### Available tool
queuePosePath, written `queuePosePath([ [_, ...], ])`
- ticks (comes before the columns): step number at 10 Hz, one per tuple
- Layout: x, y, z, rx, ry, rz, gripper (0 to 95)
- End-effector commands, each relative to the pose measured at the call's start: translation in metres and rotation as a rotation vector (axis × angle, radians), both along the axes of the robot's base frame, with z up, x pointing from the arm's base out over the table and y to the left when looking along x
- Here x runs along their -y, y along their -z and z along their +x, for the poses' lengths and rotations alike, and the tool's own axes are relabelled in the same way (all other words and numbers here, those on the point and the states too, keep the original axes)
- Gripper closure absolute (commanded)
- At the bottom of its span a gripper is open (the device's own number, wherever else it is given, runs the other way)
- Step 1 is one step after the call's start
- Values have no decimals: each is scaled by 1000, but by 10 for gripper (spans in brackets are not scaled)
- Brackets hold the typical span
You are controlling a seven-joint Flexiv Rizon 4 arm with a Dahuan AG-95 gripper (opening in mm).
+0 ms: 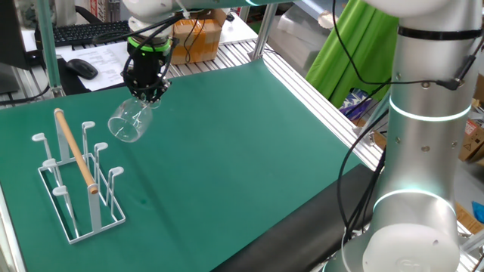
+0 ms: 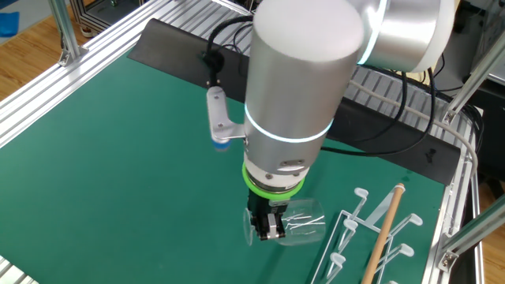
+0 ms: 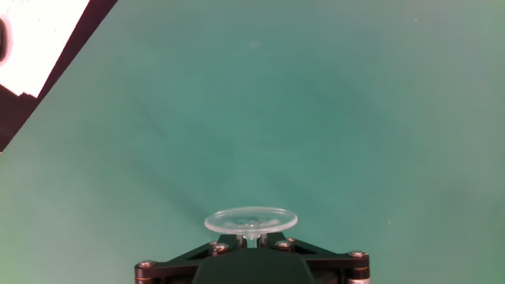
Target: Put the cup on the cup rack
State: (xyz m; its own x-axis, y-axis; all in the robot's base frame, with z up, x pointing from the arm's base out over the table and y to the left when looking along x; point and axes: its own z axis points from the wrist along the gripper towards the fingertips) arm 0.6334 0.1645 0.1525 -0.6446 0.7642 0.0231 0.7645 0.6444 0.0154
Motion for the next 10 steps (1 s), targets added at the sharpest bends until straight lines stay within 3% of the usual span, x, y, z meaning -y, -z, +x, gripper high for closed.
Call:
queuePosePath([
  [1, -2, -3, -4, 16, -14, 3, 950],
  [5, -10, -9, -17, 47, 12, -4, 950],
  [10, -25, -9, -38, 53, 116, 4, 950],
])
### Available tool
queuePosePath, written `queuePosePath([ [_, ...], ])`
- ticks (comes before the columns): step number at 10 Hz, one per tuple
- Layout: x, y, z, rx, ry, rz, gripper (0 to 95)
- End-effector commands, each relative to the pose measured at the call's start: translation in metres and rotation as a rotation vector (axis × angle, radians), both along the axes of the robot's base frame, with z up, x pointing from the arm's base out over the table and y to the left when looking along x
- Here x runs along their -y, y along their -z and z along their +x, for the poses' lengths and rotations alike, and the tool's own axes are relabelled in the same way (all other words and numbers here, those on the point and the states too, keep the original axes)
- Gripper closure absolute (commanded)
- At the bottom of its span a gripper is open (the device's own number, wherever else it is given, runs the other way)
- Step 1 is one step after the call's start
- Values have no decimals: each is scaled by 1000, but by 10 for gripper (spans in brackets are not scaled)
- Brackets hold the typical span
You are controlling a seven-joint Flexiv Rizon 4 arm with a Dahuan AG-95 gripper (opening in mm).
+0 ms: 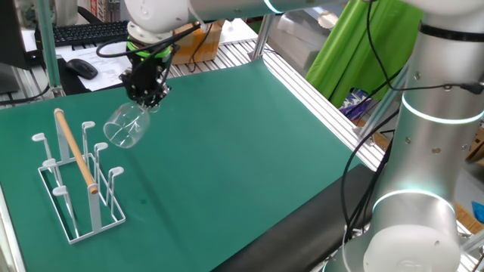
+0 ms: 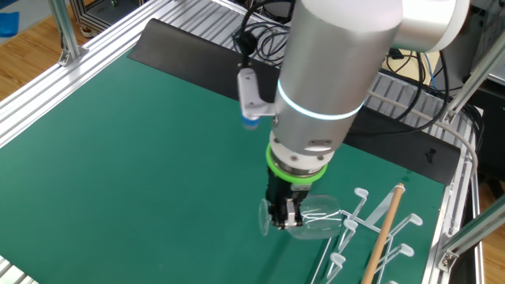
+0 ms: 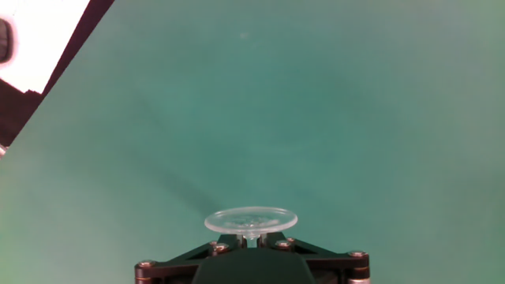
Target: Put the cup on the cup rack
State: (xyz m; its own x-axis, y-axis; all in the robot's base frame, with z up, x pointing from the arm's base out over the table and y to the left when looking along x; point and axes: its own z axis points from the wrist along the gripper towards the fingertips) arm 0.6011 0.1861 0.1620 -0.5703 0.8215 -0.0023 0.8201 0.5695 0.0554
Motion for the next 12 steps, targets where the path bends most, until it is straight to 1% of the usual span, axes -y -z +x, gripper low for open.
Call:
queuePosePath([
  [1, -4, 0, -8, 8, 32, -2, 950],
  [2, -7, 0, -10, 22, 56, -2, 950],
  [3, -10, 0, -12, 60, 90, -2, 950],
  [6, -19, -2, -12, 94, 151, 1, 950],
  [8, -24, -4, -11, 108, 167, -3, 950],
  [9, -27, -6, -11, 122, 175, -8, 950],
  [10, -32, -8, -11, 142, 184, -19, 950],
  [11, -34, -8, -11, 150, 183, -19, 950],
  [12, -35, -9, -11, 167, 178, -20, 950],
])
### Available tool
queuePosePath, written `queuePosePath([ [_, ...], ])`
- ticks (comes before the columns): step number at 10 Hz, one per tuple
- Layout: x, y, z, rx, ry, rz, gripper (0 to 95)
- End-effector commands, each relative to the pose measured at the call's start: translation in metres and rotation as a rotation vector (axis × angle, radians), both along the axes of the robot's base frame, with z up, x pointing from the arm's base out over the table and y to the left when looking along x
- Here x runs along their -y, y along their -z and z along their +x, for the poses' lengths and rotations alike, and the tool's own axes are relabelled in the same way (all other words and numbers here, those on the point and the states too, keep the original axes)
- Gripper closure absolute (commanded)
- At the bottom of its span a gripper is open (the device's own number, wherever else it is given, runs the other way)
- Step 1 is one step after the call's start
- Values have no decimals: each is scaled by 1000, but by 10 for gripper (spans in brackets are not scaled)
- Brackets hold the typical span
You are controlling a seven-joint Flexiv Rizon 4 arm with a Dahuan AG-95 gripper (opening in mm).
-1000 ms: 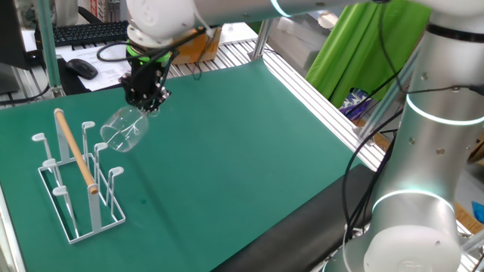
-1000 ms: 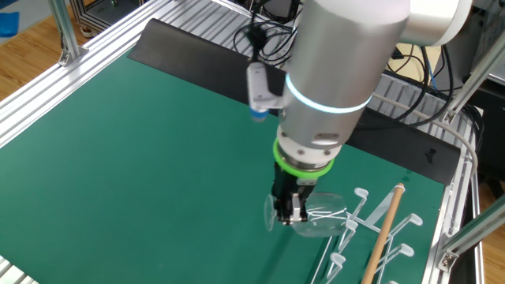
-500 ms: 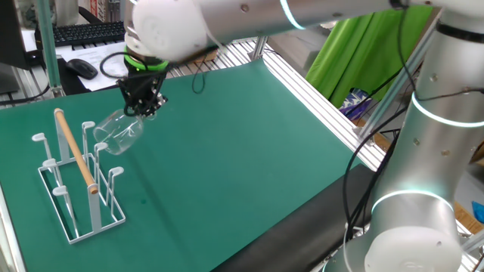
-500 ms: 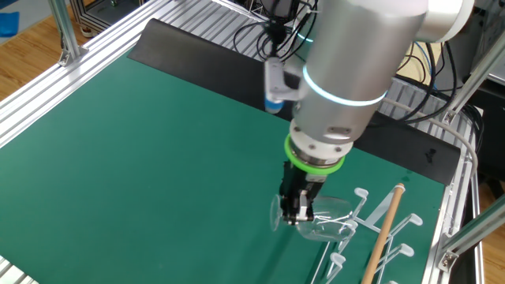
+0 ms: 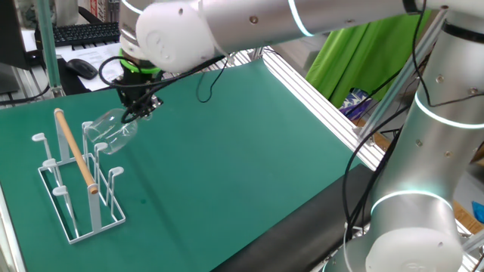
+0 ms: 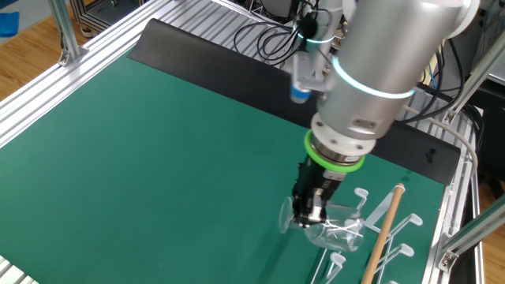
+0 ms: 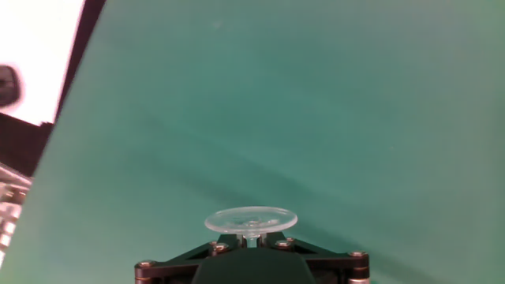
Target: Put the cup on the cup rack
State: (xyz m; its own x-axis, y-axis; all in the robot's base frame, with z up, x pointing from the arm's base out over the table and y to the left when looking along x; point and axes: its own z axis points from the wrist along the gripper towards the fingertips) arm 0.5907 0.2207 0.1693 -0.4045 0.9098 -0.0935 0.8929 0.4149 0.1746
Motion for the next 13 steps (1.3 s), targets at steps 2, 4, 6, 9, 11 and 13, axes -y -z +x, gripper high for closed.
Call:
queuePosePath([
  [2, 0, -1, 0, 42, -15, -5, 950],
  [4, 0, -1, 0, 68, -24, -18, 950],
  [6, -2, -1, 0, 78, -33, -23, 950],
  [9, -9, -3, 0, 109, -29, -30, 950],
  [11, -11, -2, 0, 146, -30, -35, 950],
  [13, -13, -2, 0, 163, -35, -51, 950],
])
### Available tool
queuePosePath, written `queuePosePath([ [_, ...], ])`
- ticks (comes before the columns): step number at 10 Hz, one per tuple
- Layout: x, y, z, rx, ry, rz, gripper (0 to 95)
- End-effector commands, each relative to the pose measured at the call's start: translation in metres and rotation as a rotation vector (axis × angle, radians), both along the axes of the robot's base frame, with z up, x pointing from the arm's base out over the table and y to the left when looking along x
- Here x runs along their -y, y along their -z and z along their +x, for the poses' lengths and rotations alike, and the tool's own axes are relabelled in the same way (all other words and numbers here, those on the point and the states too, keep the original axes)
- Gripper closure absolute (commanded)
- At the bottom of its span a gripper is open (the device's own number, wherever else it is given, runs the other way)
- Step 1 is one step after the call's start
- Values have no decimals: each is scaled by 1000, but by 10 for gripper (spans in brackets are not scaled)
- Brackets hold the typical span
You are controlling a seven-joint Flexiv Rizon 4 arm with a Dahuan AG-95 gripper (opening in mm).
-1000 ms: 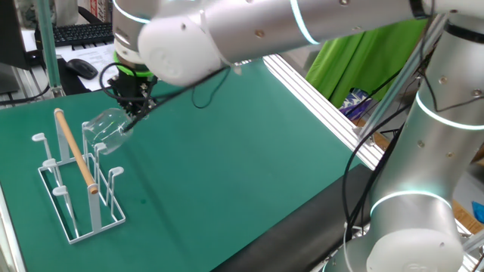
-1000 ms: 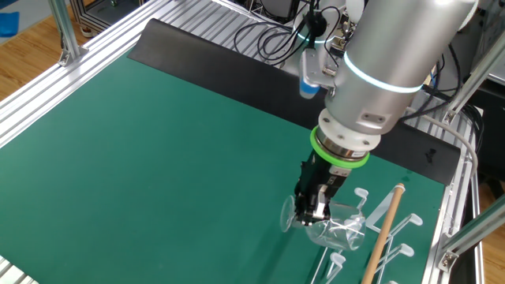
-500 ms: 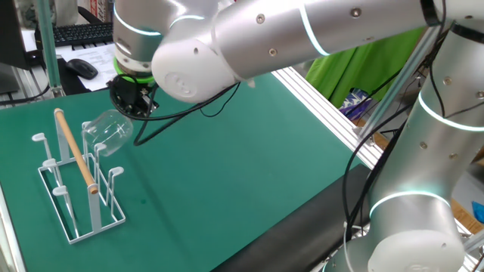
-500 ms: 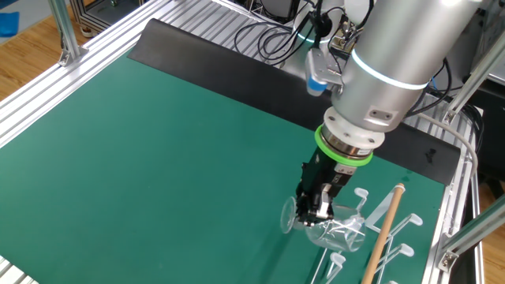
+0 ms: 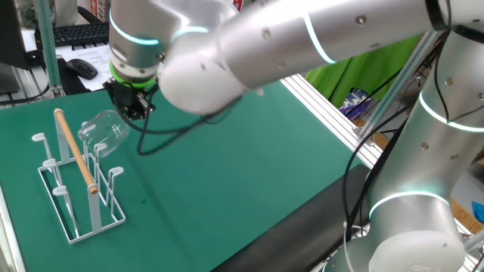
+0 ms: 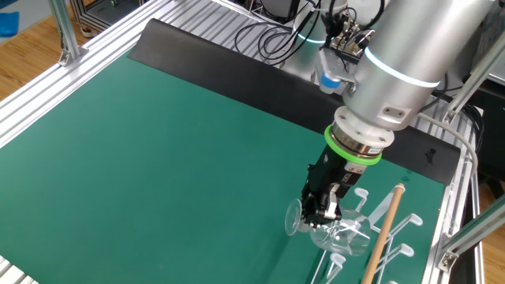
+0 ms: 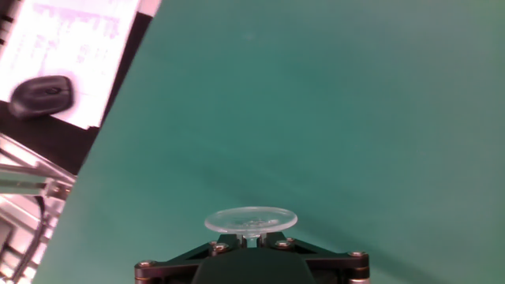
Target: Put the cup on the cup rack
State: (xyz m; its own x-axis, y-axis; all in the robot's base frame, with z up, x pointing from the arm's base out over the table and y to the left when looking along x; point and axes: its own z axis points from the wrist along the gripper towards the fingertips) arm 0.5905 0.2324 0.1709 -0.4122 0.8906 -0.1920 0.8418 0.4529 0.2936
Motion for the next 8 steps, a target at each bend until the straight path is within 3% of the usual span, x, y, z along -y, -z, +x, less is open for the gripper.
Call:
queuePosePath([
  [1, -2, -1, 1, 11, -1, -16, 950],
  [5, -12, -2, 0, -33, -13, -37, 950],
  [8, -20, -2, -1, -34, -17, -69, 950],
])
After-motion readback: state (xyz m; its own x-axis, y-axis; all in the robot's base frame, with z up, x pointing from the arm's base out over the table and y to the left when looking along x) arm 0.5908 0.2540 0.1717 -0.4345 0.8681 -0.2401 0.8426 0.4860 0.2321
